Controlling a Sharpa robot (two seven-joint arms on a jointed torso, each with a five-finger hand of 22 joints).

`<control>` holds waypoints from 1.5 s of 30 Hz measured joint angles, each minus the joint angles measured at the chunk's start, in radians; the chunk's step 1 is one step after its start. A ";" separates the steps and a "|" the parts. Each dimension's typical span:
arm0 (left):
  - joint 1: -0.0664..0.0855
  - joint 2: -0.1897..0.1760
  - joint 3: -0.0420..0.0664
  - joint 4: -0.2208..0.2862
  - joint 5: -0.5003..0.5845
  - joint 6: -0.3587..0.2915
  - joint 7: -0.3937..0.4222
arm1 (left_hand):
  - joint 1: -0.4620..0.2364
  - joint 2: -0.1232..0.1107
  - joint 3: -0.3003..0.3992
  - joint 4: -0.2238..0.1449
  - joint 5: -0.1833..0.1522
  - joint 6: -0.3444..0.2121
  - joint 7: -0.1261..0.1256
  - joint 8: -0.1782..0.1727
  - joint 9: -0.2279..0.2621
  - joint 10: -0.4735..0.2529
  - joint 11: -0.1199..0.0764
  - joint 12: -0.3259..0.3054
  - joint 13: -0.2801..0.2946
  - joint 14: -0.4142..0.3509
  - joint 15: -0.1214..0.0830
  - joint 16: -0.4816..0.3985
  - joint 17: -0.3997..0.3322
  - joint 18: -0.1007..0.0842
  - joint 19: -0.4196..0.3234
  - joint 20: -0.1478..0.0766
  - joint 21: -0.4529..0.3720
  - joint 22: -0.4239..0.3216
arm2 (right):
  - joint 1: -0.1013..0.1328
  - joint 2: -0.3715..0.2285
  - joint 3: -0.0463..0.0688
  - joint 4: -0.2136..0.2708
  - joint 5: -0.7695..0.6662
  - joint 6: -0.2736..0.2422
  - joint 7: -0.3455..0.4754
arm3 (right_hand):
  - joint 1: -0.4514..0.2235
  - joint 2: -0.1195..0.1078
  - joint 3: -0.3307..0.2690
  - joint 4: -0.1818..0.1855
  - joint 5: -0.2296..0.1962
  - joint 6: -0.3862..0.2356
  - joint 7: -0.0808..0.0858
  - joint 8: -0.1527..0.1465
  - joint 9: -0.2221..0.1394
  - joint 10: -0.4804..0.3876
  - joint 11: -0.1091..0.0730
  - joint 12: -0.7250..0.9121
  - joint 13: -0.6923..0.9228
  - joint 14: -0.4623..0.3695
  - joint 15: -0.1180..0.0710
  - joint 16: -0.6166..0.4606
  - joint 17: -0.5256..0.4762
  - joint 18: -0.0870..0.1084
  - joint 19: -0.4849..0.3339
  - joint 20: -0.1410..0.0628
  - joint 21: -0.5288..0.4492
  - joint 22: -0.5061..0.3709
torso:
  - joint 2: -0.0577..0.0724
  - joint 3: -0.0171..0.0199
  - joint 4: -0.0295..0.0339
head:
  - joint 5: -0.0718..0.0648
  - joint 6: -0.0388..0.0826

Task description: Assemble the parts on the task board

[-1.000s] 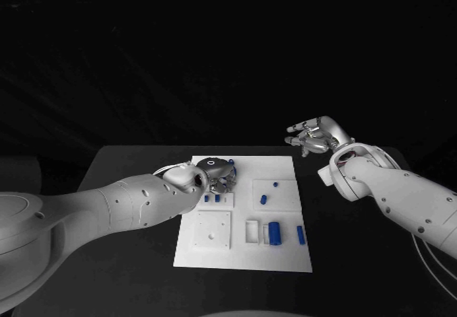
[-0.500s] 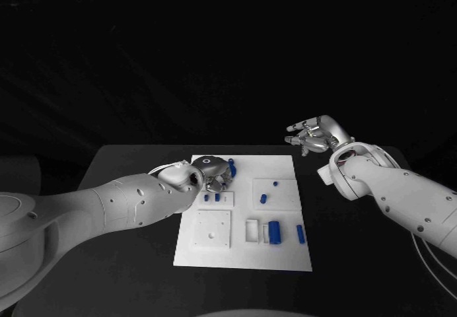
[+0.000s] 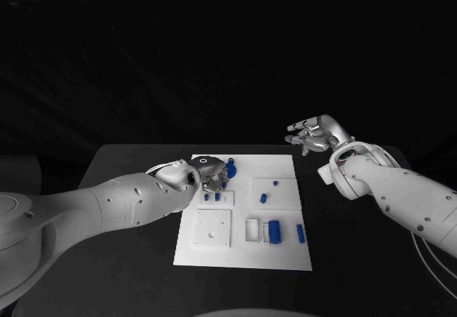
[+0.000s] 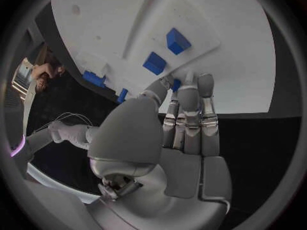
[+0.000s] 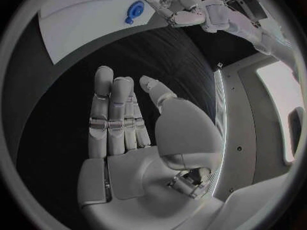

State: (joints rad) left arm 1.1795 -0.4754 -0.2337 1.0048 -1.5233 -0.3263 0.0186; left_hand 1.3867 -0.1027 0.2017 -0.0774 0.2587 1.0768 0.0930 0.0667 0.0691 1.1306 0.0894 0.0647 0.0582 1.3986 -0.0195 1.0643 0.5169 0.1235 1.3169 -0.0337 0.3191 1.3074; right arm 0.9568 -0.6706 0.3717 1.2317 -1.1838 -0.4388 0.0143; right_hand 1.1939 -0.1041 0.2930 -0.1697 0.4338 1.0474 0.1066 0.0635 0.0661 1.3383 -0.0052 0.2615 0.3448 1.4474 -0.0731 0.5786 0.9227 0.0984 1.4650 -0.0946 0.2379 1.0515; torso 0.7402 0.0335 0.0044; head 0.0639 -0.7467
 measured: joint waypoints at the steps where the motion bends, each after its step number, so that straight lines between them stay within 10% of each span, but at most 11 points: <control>1: 0.000 0.000 0.000 0.000 0.000 0.001 -0.001 | 0.000 0.000 -0.002 0.002 -0.001 -0.002 0.002 0.000 0.000 0.000 0.000 0.000 0.000 0.000 0.000 0.000 0.000 0.000 0.000 0.000 -0.001 0.000 | 0.000 0.000 0.000 0.000 0.000 0.000 0.000 | 0.000 0.000 0.000 0.000 0.000 0.000 0.000 0.000 0.000 0.000 0.000 0.000 0.000 0.000 0.000 0.000 0.000 0.000 0.000 0.000 0.000 0.000 | 0.000 0.0000 -0.0003 | 0.000 0.000; 39: 0.000 0.015 0.000 -0.011 0.021 0.010 -0.008 | 0.032 0.051 0.042 0.044 -0.015 0.078 0.004 0.000 0.001 0.120 -0.039 0.000 0.000 0.013 -0.013 0.012 0.003 -0.002 0.009 -0.009 0.014 0.001 | 0.000 0.003 0.000 -0.001 0.002 0.001 -0.001 | 0.000 0.000 0.003 0.003 0.000 0.004 0.000 0.000 0.000 0.000 0.000 0.000 -0.004 0.000 0.000 -0.006 0.002 -0.006 0.000 0.000 0.000 -0.005 | 0.000 0.0001 -0.0005 | -0.002 -0.004; 45: 0.000 0.013 0.000 -0.009 0.025 0.006 -0.010 | 0.055 0.074 0.040 0.018 -0.062 0.121 -0.003 -0.005 0.006 0.158 -0.054 -0.002 0.000 0.018 -0.018 0.012 0.003 -0.008 0.004 -0.015 0.027 0.000 | 0.000 0.003 0.000 -0.001 0.002 0.001 -0.001 | 0.000 0.000 0.003 0.003 0.000 0.004 0.000 0.000 0.000 0.000 0.000 0.004 -0.004 0.000 0.000 -0.006 0.002 -0.006 0.000 0.000 0.000 -0.007 | 0.000 0.0004 -0.0005 | -0.002 -0.004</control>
State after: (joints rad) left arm 1.1793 -0.4619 -0.2332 0.9956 -1.4984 -0.3205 0.0081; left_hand 1.4415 -0.0284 0.2416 -0.0592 0.1963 1.1980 0.0897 0.0621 0.0746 1.2888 0.0352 0.0625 0.0581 1.4170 -0.0374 1.0759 0.5199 0.1160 1.3205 -0.0485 0.3460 1.3078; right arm 0.9568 -0.6678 0.3717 1.2307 -1.1816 -0.4378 0.0136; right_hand 1.1939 -0.1041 0.2959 -0.1666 0.4337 1.0517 0.1068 0.0635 0.0661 1.3383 -0.0052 0.2654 0.3408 1.4474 -0.0731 0.5722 0.9248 0.0924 1.4649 -0.0946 0.2379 1.0449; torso 0.7405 0.0338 0.0039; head 0.0616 -0.7508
